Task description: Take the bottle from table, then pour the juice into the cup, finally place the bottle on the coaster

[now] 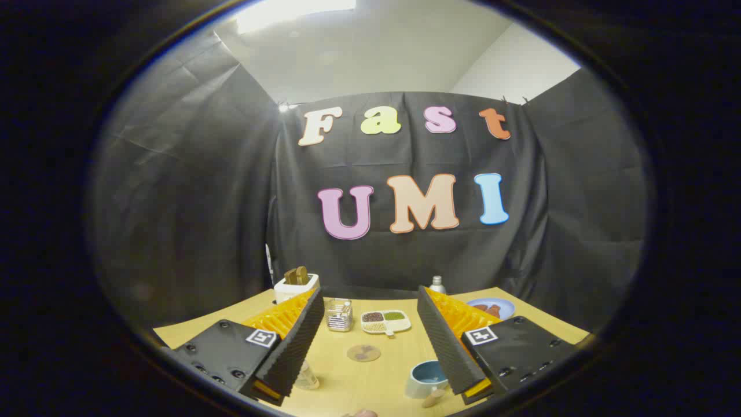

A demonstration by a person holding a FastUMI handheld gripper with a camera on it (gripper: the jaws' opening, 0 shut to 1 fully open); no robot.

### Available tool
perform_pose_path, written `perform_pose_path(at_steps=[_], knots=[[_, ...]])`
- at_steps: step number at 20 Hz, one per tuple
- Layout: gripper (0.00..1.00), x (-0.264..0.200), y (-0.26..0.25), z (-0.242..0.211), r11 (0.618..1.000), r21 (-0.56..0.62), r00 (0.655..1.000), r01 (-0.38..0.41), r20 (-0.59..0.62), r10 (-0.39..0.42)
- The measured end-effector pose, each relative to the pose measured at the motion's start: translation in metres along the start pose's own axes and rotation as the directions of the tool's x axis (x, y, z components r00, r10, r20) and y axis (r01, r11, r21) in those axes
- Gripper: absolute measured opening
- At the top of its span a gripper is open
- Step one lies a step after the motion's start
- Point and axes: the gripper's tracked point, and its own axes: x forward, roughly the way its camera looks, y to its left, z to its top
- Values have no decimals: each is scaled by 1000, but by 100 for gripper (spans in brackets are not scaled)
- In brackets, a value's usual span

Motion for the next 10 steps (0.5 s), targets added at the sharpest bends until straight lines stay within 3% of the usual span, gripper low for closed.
perform_pose_path(at_steps=[10], knots=[[100, 0, 4, -1, 1000, 19, 1000, -11, 8, 11]])
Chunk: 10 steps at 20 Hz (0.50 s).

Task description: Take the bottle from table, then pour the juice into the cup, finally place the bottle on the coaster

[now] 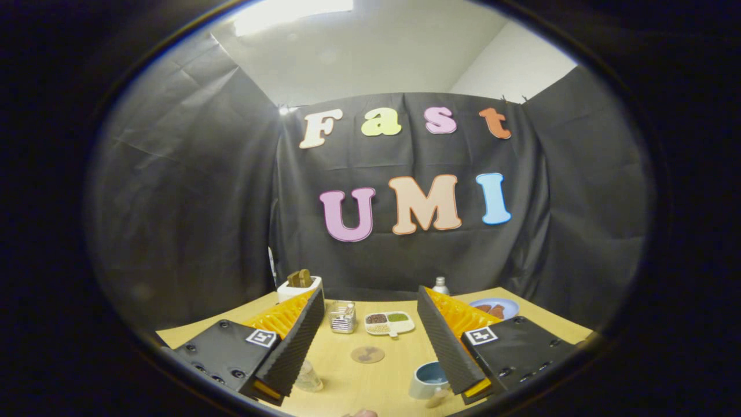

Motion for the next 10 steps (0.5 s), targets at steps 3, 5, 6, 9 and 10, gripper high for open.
perform_pose_path(at_steps=[3, 5, 6, 9, 10], knots=[[100, -1, 1, -1, 1000, -2, 1000, 2, -1, -2], [100, -1, 1, -2, 1000, -4, 1000, 2, -1, -2], [100, -1, 2, -1, 1000, -4, 1000, 3, 0, -3], [100, -1, 2, -1, 1000, -2, 1000, 3, 2, -3], [100, -1, 2, -1, 1000, -1, 1000, 3, 2, -3]])
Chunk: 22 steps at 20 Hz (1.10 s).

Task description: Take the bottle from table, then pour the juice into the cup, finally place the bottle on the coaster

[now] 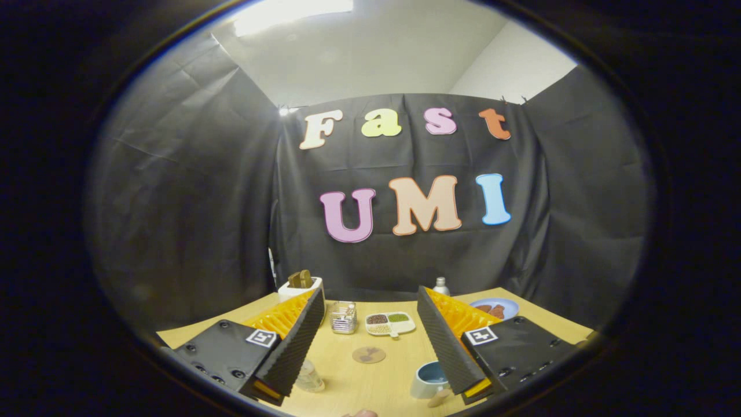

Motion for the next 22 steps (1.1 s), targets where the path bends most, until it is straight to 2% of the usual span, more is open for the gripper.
perform_pose_path(at_steps=[13, 22], knots=[[100, 4, 7, -4, 1000, -11, 1000, 8, 10, -8], [100, 13, 42, -24, 1000, 0, 1000, -10, -6, 10]])
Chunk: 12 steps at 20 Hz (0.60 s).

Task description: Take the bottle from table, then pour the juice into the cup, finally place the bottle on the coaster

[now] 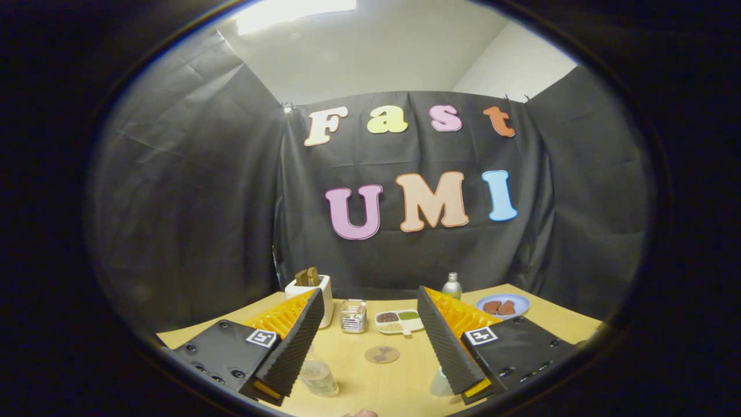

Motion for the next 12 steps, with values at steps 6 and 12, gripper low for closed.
perform_pose_path(at_steps=[6, 12], knots=[[100, 8, 32, -21, 1000, -10, 1000, -10, -18, 10], [100, 12, 58, -45, 1000, 9, 999, -21, -45, 22]])
